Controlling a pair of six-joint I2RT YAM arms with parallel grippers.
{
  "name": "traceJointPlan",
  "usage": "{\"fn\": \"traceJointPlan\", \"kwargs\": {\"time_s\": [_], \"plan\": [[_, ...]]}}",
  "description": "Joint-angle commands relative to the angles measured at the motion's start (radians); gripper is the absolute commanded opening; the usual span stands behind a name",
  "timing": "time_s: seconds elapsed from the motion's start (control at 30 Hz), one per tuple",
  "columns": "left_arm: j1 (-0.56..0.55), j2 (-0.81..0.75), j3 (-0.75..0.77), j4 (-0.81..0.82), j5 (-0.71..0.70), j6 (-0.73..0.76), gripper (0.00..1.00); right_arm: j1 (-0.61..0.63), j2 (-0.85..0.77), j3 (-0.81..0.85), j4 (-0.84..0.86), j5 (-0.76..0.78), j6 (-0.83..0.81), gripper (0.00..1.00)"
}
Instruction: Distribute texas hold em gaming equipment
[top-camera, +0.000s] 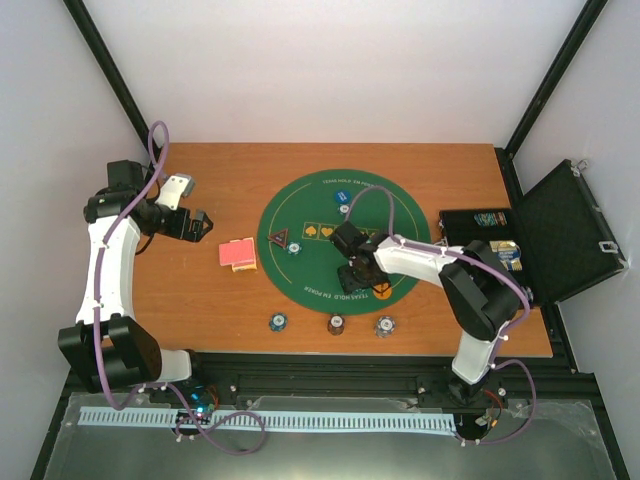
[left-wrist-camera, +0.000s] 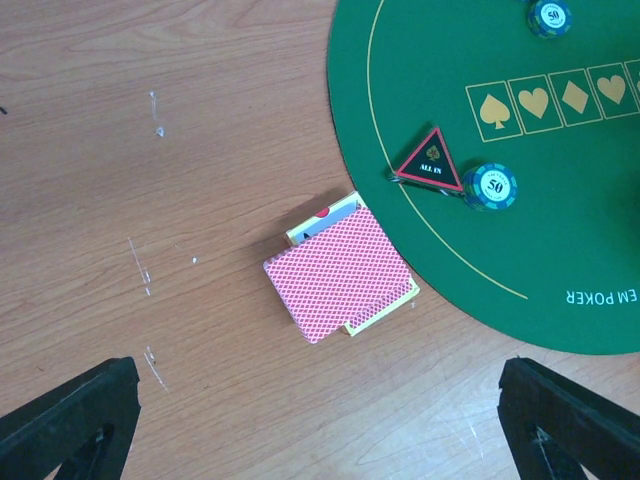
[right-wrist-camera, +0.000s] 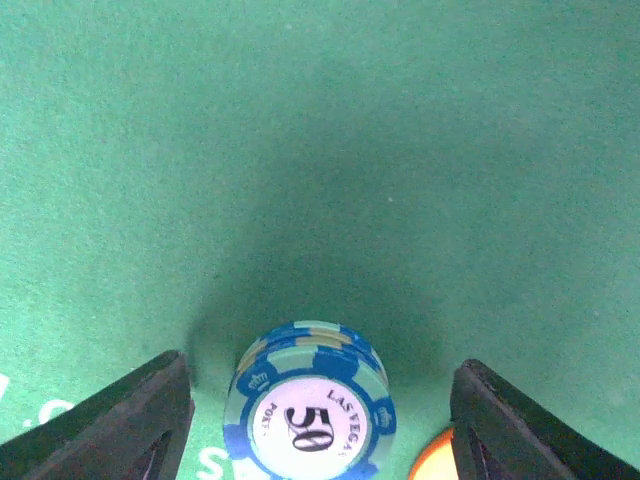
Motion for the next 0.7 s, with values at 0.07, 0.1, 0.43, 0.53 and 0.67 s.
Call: {"fn": "traceJointPlan", "kwargs": {"time_s": [0.07,0.1,0.43,0.53,0.67], "plan": [[0.007,-0.016,0.05,-0.021,0.02,0.018,1.0,0.034,-0.114,0.09,-0.091,0.065,0.017,0.76],[0.008,-0.015,0.052,-0.023,0.02,0.019,1.0,0.055,-0.134,0.103,-0.109,0.073,0.025,0.76],[0.008,-0.016,0.06,-0.028,0.02,0.012,1.0,0.389,-0.15,0.126,-0.202,0.109,0.171,0.86],[0.007,-0.018,0.059,-0.028,0.022,0.013,1.0,0.414,-0.145,0.094,-0.193,0.094,0.192,0.87],[0.008,-0.019,0.061,-0.032,0.02,0.014,1.0,0.417,-0.148,0.051,-0.171,0.071,0.197,0.87]]}}
